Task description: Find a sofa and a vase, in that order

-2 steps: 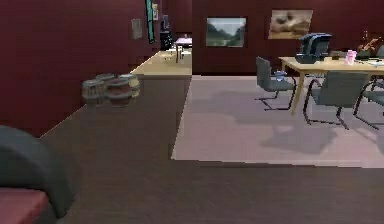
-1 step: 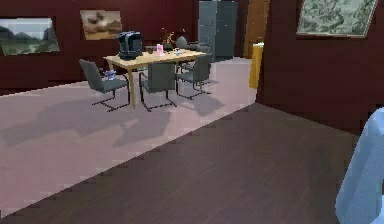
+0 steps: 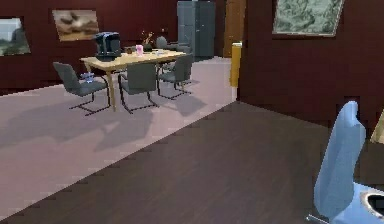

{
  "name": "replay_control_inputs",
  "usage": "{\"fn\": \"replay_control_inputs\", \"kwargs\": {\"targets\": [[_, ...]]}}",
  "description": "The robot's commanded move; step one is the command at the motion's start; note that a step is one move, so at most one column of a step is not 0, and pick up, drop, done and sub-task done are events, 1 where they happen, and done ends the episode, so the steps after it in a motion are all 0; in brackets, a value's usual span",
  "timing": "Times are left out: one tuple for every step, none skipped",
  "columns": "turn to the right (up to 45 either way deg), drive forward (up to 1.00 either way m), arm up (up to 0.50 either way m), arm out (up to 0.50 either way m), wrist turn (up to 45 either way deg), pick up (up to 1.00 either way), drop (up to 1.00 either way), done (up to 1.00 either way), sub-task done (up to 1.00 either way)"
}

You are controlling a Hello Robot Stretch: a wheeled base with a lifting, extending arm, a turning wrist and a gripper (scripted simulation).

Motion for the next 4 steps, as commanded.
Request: {"fn": "replay_control_inputs", "kwargs": {"targets": [[3.0, 0.00, 0.00, 0.00, 0.0, 0.00, 0.00, 0.00, 0.00], [0.0, 1.00, 0.00, 0.00, 0.0, 0.00, 0.00, 0.00, 0.00], [12.0, 0.00, 0.00, 0.00, 0.0, 0.00, 0.00, 0.00, 0.00], [0.0, 0.05, 0.00, 0.00, 0.0, 0.00, 0.00, 0.00, 0.00]]}}
